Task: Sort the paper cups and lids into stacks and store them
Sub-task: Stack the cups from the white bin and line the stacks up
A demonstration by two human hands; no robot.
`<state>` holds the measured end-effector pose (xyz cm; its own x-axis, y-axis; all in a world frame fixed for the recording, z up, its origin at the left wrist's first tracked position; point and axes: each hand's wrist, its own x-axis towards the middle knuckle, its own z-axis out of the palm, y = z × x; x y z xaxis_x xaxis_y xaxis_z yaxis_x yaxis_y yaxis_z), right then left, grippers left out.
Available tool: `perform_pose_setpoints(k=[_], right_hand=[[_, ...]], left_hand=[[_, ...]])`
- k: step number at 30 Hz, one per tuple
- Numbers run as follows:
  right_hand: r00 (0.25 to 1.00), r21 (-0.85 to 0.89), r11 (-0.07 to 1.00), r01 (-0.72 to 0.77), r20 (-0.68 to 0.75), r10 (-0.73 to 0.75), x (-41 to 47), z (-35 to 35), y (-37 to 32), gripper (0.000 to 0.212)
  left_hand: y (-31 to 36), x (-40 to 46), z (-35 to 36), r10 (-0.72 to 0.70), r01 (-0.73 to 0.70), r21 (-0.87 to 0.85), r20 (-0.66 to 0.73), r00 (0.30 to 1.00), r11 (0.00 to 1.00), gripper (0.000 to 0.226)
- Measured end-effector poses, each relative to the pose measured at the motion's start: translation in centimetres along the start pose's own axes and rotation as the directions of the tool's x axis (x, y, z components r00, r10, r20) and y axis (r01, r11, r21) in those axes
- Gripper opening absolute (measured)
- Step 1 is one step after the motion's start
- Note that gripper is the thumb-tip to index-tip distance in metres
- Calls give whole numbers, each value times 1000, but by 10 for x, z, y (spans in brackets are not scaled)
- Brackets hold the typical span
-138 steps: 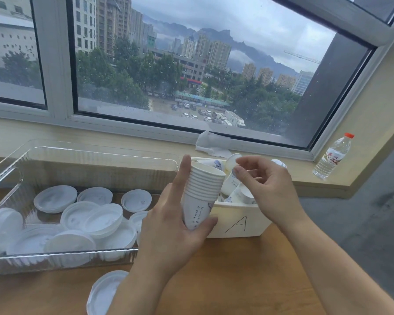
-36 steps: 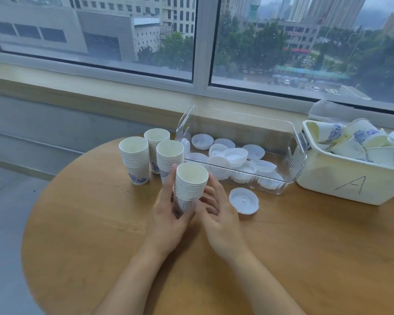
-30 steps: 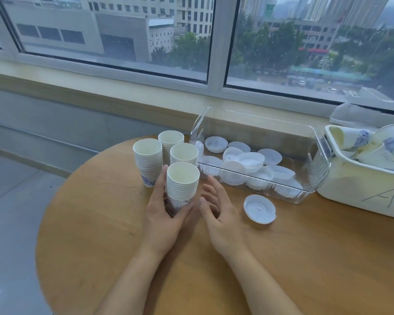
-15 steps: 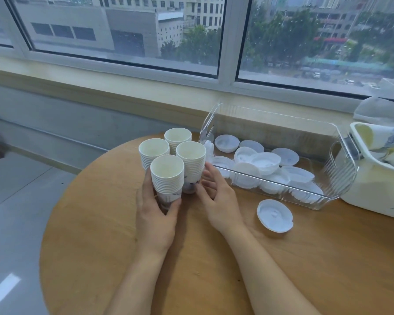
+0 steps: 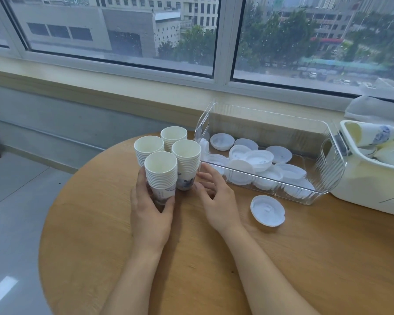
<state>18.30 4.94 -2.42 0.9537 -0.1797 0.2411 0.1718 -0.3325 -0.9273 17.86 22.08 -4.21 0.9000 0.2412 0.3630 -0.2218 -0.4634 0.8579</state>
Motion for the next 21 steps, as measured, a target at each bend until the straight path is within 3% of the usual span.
perform_pose_setpoints(k=[3, 8, 15, 21], right_hand=[[999, -65, 997, 50, 4, -50, -18, -14, -2, 53], [990, -168, 977, 128, -36, -136, -47, -74, -5, 50], [927, -400, 911, 99, -295, -230, -62, -212, -21, 38], [838, -669, 734, -115, -462, -290, -65, -337, -14, 43]], left_hand=[[12, -16, -11, 55, -50, 77, -65, 996, 996, 105], [48, -37, -15, 301, -264, 225, -148, 942, 938, 91], [133, -54, 49, 477, -481, 33, 88, 875, 876, 75], [201, -74, 125, 601, -602, -98, 299, 742, 792, 53]])
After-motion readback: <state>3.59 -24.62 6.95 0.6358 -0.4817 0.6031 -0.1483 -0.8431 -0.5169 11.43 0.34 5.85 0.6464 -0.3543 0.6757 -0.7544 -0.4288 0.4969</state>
